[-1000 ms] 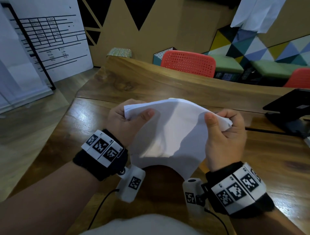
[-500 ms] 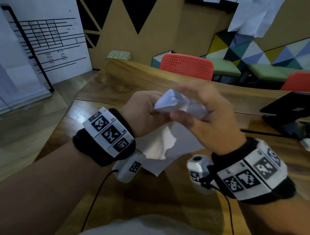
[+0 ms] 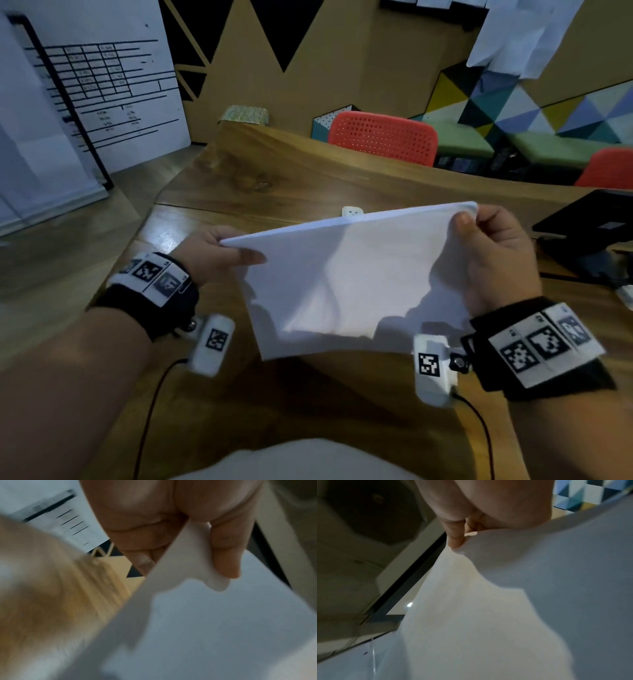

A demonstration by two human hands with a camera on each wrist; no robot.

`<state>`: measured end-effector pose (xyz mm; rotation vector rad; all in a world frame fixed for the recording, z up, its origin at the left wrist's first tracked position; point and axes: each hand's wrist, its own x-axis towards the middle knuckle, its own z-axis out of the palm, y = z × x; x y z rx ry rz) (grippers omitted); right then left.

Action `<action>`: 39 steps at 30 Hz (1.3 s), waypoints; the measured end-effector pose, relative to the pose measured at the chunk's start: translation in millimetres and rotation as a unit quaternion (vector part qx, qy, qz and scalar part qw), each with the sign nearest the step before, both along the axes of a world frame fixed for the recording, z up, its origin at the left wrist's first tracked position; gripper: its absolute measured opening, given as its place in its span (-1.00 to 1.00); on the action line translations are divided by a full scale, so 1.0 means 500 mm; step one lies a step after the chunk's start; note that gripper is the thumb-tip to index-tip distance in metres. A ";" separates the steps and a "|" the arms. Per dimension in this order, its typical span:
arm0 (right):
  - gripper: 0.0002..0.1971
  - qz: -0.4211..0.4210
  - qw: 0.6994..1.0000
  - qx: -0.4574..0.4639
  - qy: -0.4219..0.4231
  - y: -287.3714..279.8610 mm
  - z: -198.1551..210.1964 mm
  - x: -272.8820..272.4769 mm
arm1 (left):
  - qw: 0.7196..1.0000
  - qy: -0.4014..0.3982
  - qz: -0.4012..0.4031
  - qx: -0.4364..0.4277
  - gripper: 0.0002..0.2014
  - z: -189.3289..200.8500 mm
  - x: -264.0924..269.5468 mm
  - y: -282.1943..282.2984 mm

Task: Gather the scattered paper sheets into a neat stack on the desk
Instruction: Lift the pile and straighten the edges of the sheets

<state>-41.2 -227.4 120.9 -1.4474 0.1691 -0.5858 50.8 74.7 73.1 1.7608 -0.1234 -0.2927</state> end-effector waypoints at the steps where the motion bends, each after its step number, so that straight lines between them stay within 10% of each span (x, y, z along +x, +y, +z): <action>1: -0.80 -0.013 1.000 0.011 0.013 0.002 -0.011 0.005 | 0.997 0.025 0.023 -0.063 -0.58 -0.010 0.002 0.000; 5: -0.84 -0.052 0.997 0.053 0.038 0.018 -0.052 0.016 | 0.985 0.038 0.095 -0.138 -0.89 -0.032 -0.014 -0.035; 10: -0.74 -0.081 0.993 0.069 0.058 0.036 -0.109 0.018 | 0.978 -0.048 0.182 -0.087 -0.72 -0.021 -0.058 -0.091; 30: -0.79 -0.108 0.976 0.078 0.170 0.006 -0.141 0.021 | 0.972 -0.006 0.178 -0.153 -0.92 -0.051 -0.032 -0.078; 34: -0.64 -0.025 0.982 0.091 0.162 0.002 -0.137 0.013 | 0.983 -0.016 0.114 -0.144 -0.45 -0.058 -0.037 -0.069; 39: -0.77 -0.026 0.989 0.037 0.142 0.012 -0.139 0.015 | 0.982 -0.007 0.160 -0.102 -0.83 -0.043 -0.048 -0.086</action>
